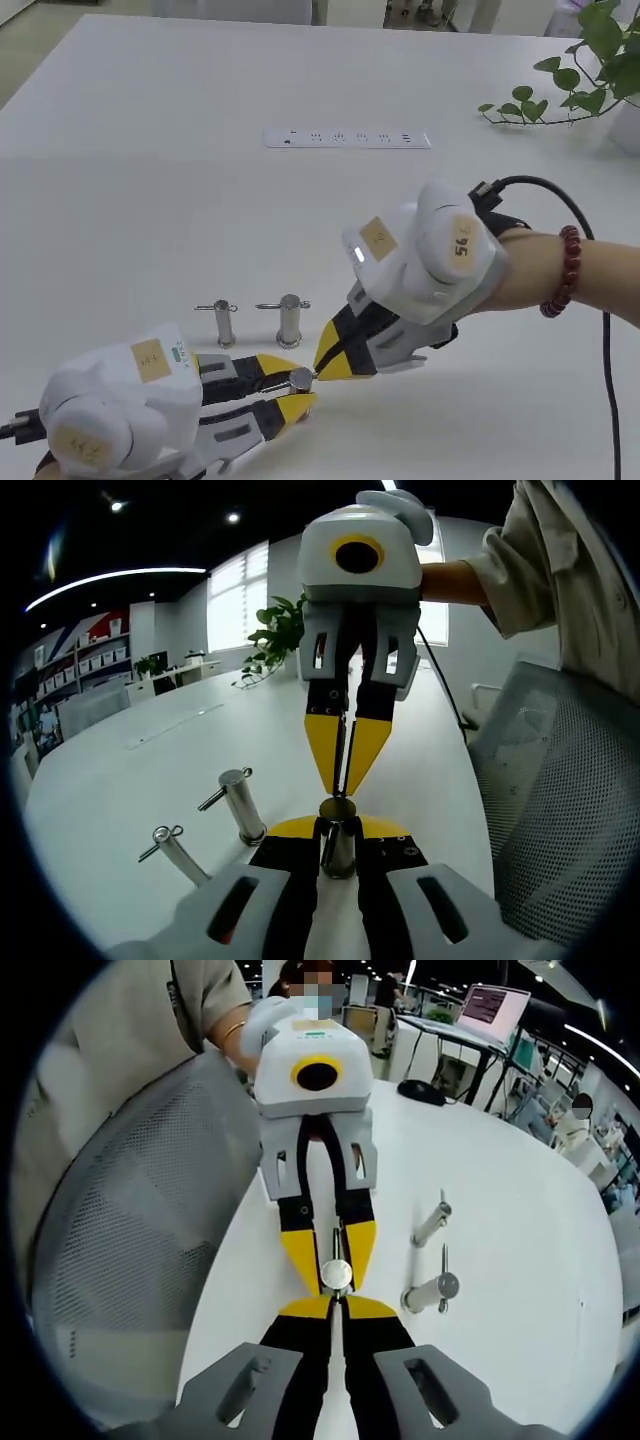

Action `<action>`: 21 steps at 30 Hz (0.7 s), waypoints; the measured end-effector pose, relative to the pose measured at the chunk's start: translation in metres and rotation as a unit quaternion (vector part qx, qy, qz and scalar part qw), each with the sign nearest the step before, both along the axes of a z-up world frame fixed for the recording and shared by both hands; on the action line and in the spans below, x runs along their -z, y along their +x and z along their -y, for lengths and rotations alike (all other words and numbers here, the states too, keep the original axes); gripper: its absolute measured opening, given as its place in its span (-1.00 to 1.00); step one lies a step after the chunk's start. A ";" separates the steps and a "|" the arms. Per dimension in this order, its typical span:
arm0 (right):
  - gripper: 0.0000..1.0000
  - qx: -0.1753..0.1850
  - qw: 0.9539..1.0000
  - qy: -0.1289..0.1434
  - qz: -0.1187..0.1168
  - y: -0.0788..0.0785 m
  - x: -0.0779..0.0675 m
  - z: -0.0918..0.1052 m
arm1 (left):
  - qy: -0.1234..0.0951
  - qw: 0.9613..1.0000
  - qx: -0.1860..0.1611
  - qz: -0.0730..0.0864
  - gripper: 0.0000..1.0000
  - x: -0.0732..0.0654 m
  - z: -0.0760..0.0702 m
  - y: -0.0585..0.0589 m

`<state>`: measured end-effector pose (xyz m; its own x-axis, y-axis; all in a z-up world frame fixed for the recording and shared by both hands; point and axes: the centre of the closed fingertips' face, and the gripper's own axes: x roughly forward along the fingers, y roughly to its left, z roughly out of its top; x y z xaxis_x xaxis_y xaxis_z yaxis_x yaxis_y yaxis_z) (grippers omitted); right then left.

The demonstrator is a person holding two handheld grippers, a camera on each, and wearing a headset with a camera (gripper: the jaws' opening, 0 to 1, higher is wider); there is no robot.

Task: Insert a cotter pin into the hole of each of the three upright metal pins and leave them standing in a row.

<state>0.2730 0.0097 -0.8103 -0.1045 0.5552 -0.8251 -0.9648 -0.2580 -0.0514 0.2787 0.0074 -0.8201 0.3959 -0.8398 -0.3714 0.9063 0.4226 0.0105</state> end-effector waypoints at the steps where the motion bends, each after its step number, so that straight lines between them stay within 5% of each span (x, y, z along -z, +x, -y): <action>1: -0.89 0.000 1.000 0.000 0.000 0.000 0.000 0.000 | 0.000 1.000 -0.001 0.000 -0.77 0.000 0.000 0.000; 8: -0.81 0.009 1.000 -0.002 -0.002 0.002 0.000 0.000 | 0.008 1.000 0.003 -0.003 -0.72 0.003 0.001 -0.002; 21: -0.67 0.034 0.999 0.007 -0.009 0.002 -0.004 0.000 | -0.025 0.999 -0.009 -0.019 -0.37 -0.010 -0.004 0.000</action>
